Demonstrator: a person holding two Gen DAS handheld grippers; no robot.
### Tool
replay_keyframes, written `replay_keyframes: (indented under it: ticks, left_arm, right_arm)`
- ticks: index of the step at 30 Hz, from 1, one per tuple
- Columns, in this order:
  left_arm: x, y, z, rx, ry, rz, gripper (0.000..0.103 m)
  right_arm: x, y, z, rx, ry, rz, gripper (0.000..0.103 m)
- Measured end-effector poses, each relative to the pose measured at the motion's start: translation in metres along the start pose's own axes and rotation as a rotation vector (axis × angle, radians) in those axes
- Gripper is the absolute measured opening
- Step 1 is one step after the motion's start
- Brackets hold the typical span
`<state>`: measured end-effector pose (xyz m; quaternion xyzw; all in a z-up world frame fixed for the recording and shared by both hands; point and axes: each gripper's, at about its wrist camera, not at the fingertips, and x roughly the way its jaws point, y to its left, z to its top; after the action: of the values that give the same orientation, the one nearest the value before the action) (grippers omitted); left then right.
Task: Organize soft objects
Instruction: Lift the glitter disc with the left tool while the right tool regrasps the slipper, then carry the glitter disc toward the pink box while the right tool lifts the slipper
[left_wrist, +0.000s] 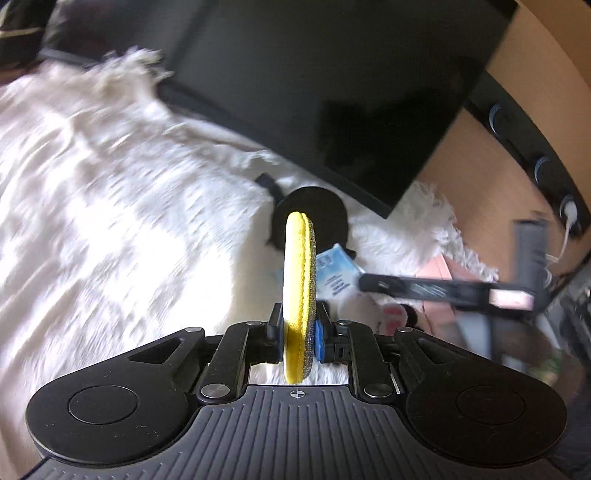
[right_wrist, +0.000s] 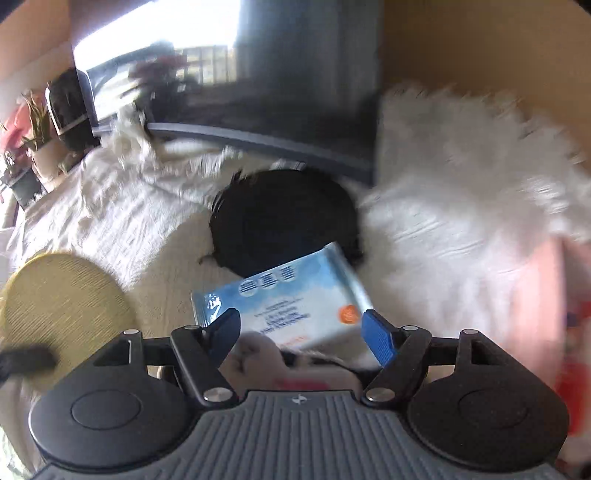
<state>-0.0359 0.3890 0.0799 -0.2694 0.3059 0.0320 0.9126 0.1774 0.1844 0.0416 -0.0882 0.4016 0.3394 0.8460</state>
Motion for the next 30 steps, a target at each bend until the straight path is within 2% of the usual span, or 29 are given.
replay_keyframes:
  ticks: [3, 4, 6, 11, 15, 17, 20, 24, 30]
  left_arm:
    - [-0.012, 0.009, -0.011, -0.059, 0.012, 0.008, 0.018]
    - [-0.015, 0.011, -0.014, -0.071, 0.017, 0.006, 0.018]
    - [-0.018, 0.011, -0.019, -0.084, 0.022, 0.0, 0.018]
    - [-0.01, 0.004, -0.029, -0.086, 0.042, -0.034, 0.018]
    - [0.008, -0.008, -0.037, -0.078, 0.077, -0.072, 0.018]
    - [0.017, -0.015, -0.038, -0.073, 0.094, -0.094, 0.018]
    - [0.025, -0.03, -0.04, -0.042, 0.114, -0.134, 0.018]
    - [0.031, -0.049, -0.045, -0.006, 0.147, -0.177, 0.018]
    - [0.036, -0.072, -0.058, 0.035, 0.18, -0.216, 0.019]
  right_arm:
    - [0.023, 0.017, -0.004, -0.061, 0.077, 0.022, 0.074]
    - [0.023, 0.025, -0.008, -0.104, 0.072, 0.008, 0.074]
    - [0.015, 0.039, -0.019, -0.194, 0.102, 0.042, 0.074]
    - [-0.033, 0.055, -0.055, -0.385, 0.102, 0.1, 0.074]
    - [-0.075, 0.054, -0.093, -0.508, 0.079, 0.072, 0.074]
    - [-0.092, 0.052, -0.108, -0.528, 0.051, 0.047, 0.073]
    - [-0.118, 0.044, -0.133, -0.512, 0.0, 0.002, 0.074]
    - [-0.137, 0.029, -0.152, -0.432, -0.022, -0.047, 0.076]
    - [-0.174, -0.003, -0.166, -0.179, -0.097, -0.093, 0.084]
